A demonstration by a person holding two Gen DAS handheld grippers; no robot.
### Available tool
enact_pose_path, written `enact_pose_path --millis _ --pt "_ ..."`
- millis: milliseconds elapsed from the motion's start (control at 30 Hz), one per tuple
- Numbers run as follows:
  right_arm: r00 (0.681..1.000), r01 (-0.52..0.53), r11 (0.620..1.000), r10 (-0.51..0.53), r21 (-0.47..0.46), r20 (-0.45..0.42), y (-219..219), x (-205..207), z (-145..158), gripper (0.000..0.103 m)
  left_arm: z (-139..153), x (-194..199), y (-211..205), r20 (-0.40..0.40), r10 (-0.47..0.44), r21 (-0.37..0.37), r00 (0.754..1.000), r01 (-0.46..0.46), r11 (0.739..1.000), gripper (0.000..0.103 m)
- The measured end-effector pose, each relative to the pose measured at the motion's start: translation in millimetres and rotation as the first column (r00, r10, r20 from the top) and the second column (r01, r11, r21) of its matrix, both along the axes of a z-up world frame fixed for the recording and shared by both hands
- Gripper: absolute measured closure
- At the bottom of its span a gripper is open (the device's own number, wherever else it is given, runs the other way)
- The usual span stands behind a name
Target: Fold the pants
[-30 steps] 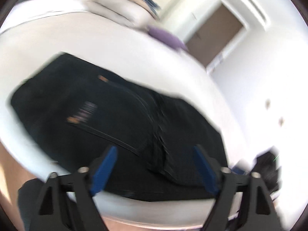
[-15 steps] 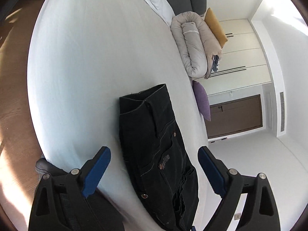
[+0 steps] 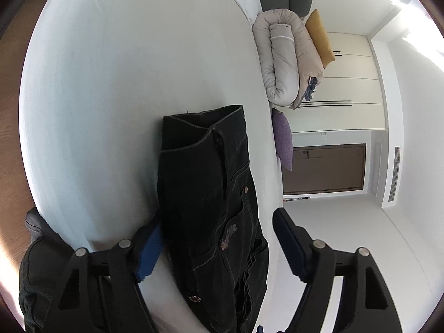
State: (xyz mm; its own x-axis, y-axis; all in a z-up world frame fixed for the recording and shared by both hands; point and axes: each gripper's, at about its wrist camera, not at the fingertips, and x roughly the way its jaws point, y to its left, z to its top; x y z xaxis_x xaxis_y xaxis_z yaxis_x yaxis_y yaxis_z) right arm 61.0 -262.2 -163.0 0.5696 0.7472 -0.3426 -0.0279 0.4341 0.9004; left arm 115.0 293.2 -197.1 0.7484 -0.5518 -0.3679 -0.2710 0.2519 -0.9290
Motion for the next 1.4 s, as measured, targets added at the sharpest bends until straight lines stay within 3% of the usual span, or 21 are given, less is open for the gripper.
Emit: enact_pose_path --millis 133,233,300,567,700,767,900,1133,1233,1267,1300,1367,1400 --pt "1.000 -0.021 0.998 0.020 -0.054 -0.022 9 18 14 0.046 0 8 -5 -0.030 -0.021 0.021 0.999 0.022 1.000 0.064" --pt "0.997 -0.066 0.991 0.060 -0.115 -0.050 25 42 24 0.063 1 10 -9 -0.043 -0.034 0.062 0.999 0.037 0.997 0.083" --pt "0.993 -0.105 0.984 0.095 -0.143 -0.069 38 58 28 0.070 3 11 -9 -0.041 -0.041 0.082 0.998 0.044 0.996 0.083" --pt "0.957 -0.275 0.939 0.249 -0.206 -0.147 125 135 29 0.070 37 12 -21 0.018 -0.097 0.267 0.995 0.089 0.960 0.091" --pt "0.942 -0.302 0.933 0.261 -0.197 -0.210 156 168 9 0.070 53 12 -31 0.051 -0.128 0.351 0.990 0.102 0.931 0.091" --pt "0.931 -0.307 0.928 0.246 -0.210 -0.271 164 179 -9 0.073 61 13 -37 0.064 -0.147 0.395 0.987 0.110 0.912 0.091" --pt "0.936 -0.271 0.936 0.202 -0.225 -0.289 162 182 -25 0.099 79 15 -51 0.099 -0.193 0.474 0.976 0.124 0.871 0.091" --pt "0.952 -0.248 0.941 0.193 -0.230 -0.239 154 171 -28 0.102 109 14 -84 0.151 -0.287 0.565 0.946 0.156 0.810 0.091" --pt "0.957 -0.213 0.965 0.174 -0.152 -0.234 135 163 -19 0.090 125 11 -108 0.168 -0.355 0.628 0.920 0.178 0.758 0.091" --pt "0.966 -0.182 0.975 0.152 -0.130 -0.210 124 157 -14 0.078 129 8 -118 0.173 -0.379 0.647 0.909 0.186 0.740 0.091" --pt "0.975 -0.147 0.984 0.127 -0.101 -0.184 108 149 -11 0.053 133 6 -130 0.175 -0.409 0.671 0.896 0.195 0.715 0.091" --pt "0.985 -0.068 0.997 0.062 -0.031 -0.162 86 133 -4 0.028 140 2 -156 0.172 -0.469 0.721 0.866 0.214 0.659 0.091" --pt "0.989 -0.037 0.999 0.037 0.003 -0.145 72 125 1 0.024 141 0 -171 0.165 -0.501 0.745 0.850 0.226 0.628 0.091"
